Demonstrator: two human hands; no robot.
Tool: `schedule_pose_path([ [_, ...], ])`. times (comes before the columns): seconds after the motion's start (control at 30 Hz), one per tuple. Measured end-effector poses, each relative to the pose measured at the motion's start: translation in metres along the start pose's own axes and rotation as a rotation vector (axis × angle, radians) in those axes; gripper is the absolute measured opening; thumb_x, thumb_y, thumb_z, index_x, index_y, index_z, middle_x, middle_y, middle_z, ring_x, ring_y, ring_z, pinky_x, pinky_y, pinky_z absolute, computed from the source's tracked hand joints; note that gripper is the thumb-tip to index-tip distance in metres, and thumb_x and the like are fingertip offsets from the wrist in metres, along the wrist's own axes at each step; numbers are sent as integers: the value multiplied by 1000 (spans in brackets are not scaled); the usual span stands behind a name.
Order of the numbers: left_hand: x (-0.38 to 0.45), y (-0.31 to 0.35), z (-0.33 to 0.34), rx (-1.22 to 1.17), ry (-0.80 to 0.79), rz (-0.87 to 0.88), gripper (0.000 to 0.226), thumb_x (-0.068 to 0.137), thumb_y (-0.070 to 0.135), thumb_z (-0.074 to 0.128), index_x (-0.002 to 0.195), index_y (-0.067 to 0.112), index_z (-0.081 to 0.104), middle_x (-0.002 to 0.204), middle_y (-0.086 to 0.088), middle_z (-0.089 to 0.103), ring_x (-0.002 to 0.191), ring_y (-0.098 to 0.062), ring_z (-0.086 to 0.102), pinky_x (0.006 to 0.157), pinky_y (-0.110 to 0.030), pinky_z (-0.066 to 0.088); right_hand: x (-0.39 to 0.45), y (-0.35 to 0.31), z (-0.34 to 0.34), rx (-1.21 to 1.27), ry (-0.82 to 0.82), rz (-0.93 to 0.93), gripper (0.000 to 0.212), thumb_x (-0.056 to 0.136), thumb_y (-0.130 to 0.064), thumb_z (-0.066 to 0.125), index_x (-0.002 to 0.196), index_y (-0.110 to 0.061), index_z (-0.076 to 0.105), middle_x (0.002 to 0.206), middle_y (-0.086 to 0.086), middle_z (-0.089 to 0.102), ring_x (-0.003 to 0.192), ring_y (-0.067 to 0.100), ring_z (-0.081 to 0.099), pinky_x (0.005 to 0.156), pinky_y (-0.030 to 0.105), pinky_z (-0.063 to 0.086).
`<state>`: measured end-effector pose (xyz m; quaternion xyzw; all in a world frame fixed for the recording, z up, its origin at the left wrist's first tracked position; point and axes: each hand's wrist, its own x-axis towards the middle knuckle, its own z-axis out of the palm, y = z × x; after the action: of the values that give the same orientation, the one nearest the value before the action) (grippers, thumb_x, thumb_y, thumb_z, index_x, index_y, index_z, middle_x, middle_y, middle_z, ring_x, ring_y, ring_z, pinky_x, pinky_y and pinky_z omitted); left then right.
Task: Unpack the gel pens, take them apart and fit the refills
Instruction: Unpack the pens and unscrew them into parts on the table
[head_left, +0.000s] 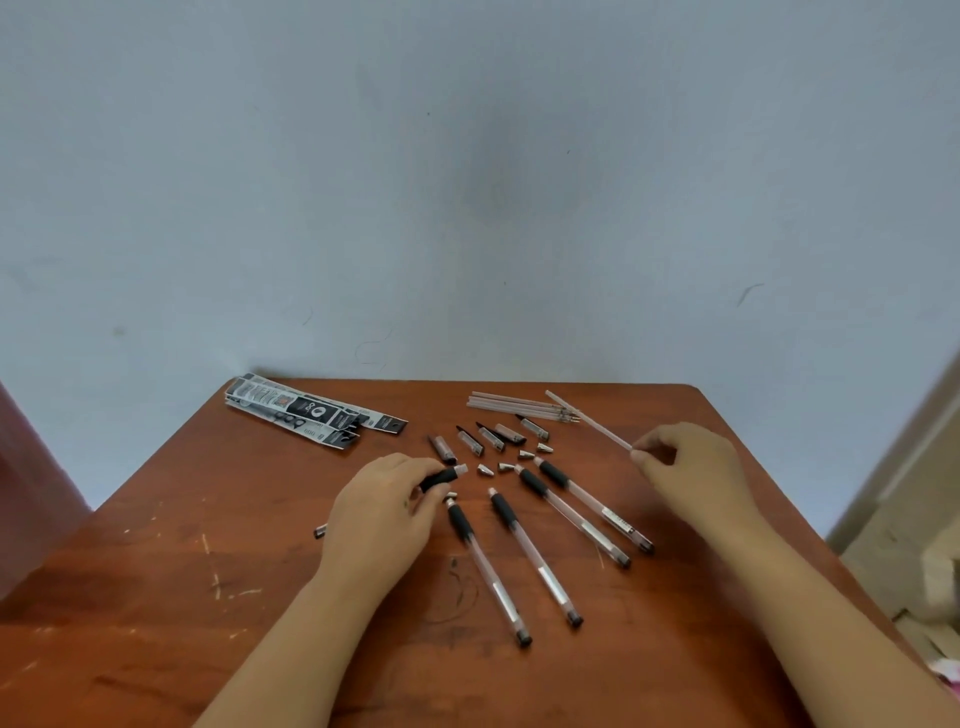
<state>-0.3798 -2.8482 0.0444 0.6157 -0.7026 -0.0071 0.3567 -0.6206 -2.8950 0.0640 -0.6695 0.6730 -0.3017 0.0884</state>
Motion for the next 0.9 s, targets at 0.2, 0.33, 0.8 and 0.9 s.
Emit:
schedule_pose_path([
  [0.2,1,-1,1,24,-6,2,26,88,27,53,113,23,60,105,7,62,98,-7,51,77,-12,31,19,-11,16,-117,30,-72,18,86,-21,52,95,-16,67,92,3,59,100,23,52,85,35,37],
  [0.33,3,-4,4,-1,21,37,27,90,29,50,116,26,57,109,11,59,101,-3,49,77,-8,28,46,-37,33,-229,38,-178,21,88,-26,50,100,-21,66,102,2,63,104,22,51,86,34,37],
  [0.8,6,-4,5,-8,45,71,15,78,22,60,91,19,69,80,5,67,75,-13,62,65,-20,41,66,-34,62,-266,-100,-126,21,84,-26,54,101,-21,66,116,5,58,115,24,44,91,37,36],
  [0.9,6,-4,4,-58,63,91,18,80,18,65,97,16,68,88,1,66,84,-15,59,69,-18,38,61,-31,56,-213,-86,-156,20,83,-22,55,99,-17,67,114,6,59,113,25,45,91,37,36],
])
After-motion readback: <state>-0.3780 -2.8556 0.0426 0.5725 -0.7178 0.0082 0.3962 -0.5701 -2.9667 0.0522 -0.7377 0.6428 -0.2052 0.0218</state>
